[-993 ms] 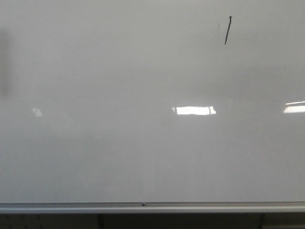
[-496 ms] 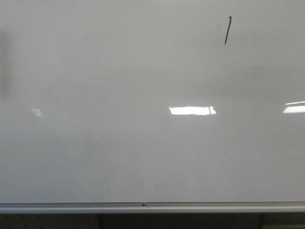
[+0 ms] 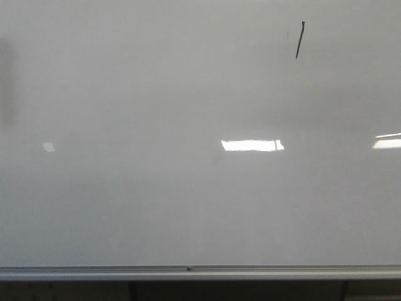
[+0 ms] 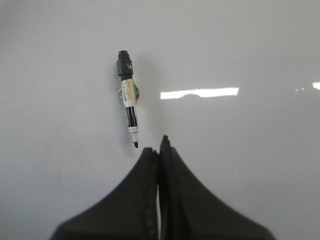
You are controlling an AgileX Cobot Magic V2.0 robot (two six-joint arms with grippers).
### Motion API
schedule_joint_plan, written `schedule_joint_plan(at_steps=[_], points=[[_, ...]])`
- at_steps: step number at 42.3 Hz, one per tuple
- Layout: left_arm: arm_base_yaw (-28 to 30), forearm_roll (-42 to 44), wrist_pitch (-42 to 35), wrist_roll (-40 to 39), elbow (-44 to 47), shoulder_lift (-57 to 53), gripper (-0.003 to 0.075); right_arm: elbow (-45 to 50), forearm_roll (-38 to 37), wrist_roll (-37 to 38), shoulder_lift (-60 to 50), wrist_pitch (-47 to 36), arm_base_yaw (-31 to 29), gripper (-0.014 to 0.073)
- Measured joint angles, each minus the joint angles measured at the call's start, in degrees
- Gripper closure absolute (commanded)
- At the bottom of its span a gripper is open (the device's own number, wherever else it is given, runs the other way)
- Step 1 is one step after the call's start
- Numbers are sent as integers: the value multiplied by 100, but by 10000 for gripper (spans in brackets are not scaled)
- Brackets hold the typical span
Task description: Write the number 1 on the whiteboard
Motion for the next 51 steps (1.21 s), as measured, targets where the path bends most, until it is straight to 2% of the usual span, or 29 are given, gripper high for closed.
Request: schedule_joint_plan(at_steps=[11,21,51], points=[[331,34,328,-86,768,-1286,741,0,0,0,0,0,0,654],[589,34,454,-86,930,-1321,741,0,0,0,0,0,0,654],[588,34,581,-86,930,-1321,741,0,0,0,0,0,0,654]])
